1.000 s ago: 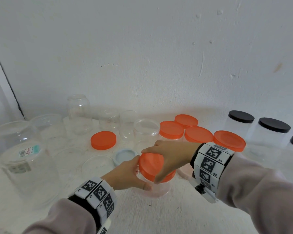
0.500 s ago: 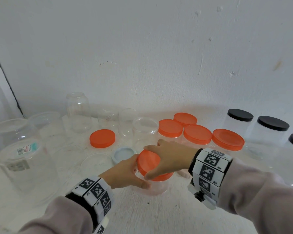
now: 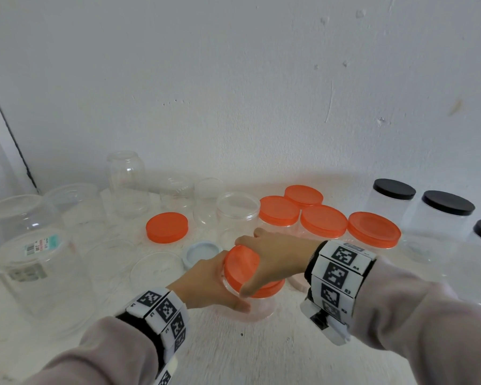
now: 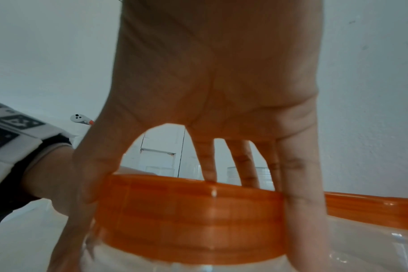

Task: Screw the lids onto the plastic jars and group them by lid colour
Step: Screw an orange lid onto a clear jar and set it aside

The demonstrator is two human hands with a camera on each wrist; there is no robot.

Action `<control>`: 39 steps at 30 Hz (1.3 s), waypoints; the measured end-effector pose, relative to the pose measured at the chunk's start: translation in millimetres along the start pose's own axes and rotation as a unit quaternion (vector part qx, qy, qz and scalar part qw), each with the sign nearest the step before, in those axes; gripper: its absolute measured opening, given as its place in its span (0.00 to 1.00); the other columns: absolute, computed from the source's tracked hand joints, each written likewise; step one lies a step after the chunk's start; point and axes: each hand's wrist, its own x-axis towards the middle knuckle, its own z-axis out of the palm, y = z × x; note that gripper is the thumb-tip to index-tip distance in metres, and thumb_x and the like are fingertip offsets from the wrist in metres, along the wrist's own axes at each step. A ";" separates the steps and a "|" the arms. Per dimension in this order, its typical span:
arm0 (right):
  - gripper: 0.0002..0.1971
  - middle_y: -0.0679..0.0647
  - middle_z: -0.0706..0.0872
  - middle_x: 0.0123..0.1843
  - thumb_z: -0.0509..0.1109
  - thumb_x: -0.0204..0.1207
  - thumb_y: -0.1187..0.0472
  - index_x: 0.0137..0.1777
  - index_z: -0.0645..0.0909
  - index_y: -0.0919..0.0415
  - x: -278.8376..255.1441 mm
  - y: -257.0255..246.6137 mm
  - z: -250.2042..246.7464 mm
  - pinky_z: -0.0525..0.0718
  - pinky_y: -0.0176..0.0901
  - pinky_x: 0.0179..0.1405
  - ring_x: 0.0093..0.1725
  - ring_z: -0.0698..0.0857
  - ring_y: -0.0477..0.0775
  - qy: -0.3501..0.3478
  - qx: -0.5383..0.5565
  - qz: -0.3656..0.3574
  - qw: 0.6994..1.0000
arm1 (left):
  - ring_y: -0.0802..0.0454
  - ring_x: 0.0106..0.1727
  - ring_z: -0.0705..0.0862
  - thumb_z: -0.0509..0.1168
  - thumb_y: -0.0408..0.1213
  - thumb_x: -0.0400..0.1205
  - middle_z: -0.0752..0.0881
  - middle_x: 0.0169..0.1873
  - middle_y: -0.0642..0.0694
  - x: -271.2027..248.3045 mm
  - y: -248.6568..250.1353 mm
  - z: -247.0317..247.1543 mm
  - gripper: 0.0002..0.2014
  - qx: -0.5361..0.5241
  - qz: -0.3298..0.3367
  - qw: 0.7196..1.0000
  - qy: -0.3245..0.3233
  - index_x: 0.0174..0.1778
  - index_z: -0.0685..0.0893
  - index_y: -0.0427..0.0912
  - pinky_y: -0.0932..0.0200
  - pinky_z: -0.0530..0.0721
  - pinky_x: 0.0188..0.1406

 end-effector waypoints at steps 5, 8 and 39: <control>0.49 0.45 0.68 0.66 0.80 0.60 0.39 0.79 0.55 0.36 -2.0 0.9 -6.1 0.80 0.54 0.60 0.65 0.74 0.54 -0.023 -0.015 -0.034 0.999 | 0.69 0.63 0.79 0.84 0.55 0.54 0.82 0.60 0.65 0.7 -0.2 -0.1 0.49 0.001 0.013 1.000 -0.005 0.72 0.69 0.59 0.71 0.77 0.61; 0.48 0.43 0.67 0.69 0.82 0.62 0.48 0.79 0.56 0.35 -4.4 1.5 -10.5 0.80 0.57 0.63 0.68 0.72 0.54 -0.042 -0.013 -0.057 0.997 | 0.74 0.61 0.79 0.85 0.52 0.56 0.82 0.59 0.66 1.1 -1.5 -0.7 0.47 -0.015 0.018 1.000 -0.017 0.71 0.69 0.62 0.76 0.77 0.58; 0.51 0.52 0.69 0.70 0.69 0.61 0.24 0.82 0.53 0.39 -8.1 0.8 0.4 0.77 0.50 0.54 0.65 0.75 0.58 0.000 -0.054 -0.001 0.999 | 0.75 0.59 0.78 0.84 0.55 0.54 0.81 0.58 0.67 -0.5 1.9 1.9 0.50 -0.010 0.009 1.000 -0.016 0.73 0.69 0.59 0.78 0.76 0.51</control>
